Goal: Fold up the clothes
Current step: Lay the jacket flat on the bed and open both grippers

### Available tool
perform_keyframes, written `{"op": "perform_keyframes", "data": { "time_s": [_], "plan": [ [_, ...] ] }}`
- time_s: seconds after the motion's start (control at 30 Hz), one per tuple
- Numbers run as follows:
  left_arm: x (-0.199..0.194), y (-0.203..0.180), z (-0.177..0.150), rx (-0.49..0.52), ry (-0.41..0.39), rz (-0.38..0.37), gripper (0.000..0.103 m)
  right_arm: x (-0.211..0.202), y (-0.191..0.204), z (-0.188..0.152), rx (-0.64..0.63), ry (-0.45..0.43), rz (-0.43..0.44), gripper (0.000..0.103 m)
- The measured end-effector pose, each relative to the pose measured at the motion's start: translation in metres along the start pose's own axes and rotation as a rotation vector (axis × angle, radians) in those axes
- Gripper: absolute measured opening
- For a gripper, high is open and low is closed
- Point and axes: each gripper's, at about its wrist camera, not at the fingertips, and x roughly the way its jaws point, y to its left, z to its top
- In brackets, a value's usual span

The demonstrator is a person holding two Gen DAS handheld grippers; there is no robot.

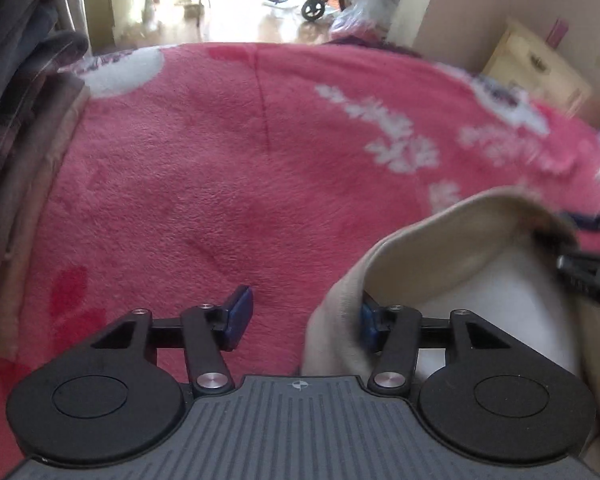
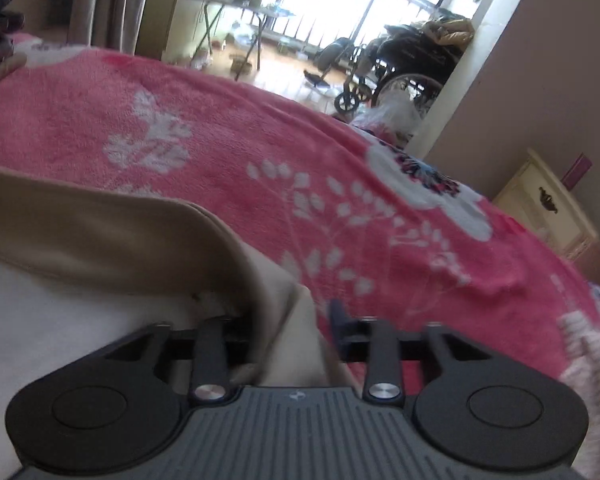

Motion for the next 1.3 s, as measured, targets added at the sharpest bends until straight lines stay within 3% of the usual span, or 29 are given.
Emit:
{"op": "perform_keyframes", "data": {
  "time_s": [0.13,0.3,0.4,0.57,0.67,0.8,0.87,0.93,1.0,1.17,1.3],
  "plan": [
    [-0.014,0.015,0.001,-0.062,0.015,-0.059,0.059,-0.055,-0.032,0.006,-0.007,-0.006,0.124,0.067],
    [-0.074,0.013,-0.015,-0.077,-0.052,-0.105,0.060,-0.139,-0.088,-0.022,0.251,-0.043,0.252,0.071],
    [-0.119,0.005,-0.033,-0.046,-0.107,-0.133,0.060,-0.192,-0.122,-0.072,0.543,-0.107,0.327,0.075],
    [-0.191,-0.010,-0.088,0.038,-0.120,-0.214,0.061,-0.244,-0.123,-0.190,0.800,0.026,0.299,0.075],
    [-0.227,-0.015,-0.128,0.078,-0.104,-0.242,0.061,-0.263,-0.099,-0.250,0.820,0.150,0.286,0.075],
    [-0.250,-0.016,-0.182,0.091,-0.085,-0.217,0.063,-0.281,-0.070,-0.306,0.837,0.262,0.272,0.076],
    [-0.253,-0.013,-0.207,0.077,-0.062,-0.194,0.063,-0.282,-0.060,-0.329,0.908,0.277,0.289,0.069],
    [-0.252,-0.008,-0.226,0.045,-0.039,-0.158,0.063,-0.283,-0.054,-0.340,0.951,0.235,0.283,0.038],
    [-0.251,-0.001,-0.243,0.002,-0.022,-0.131,0.063,-0.286,-0.058,-0.335,0.985,0.213,0.295,0.021],
    [-0.248,0.018,-0.263,-0.057,0.029,-0.107,0.063,-0.319,-0.107,-0.247,0.833,0.023,0.210,0.018],
    [-0.246,0.034,-0.275,-0.098,0.071,-0.095,0.063,-0.328,-0.176,-0.160,0.837,-0.122,0.098,0.016]
  ]
}}
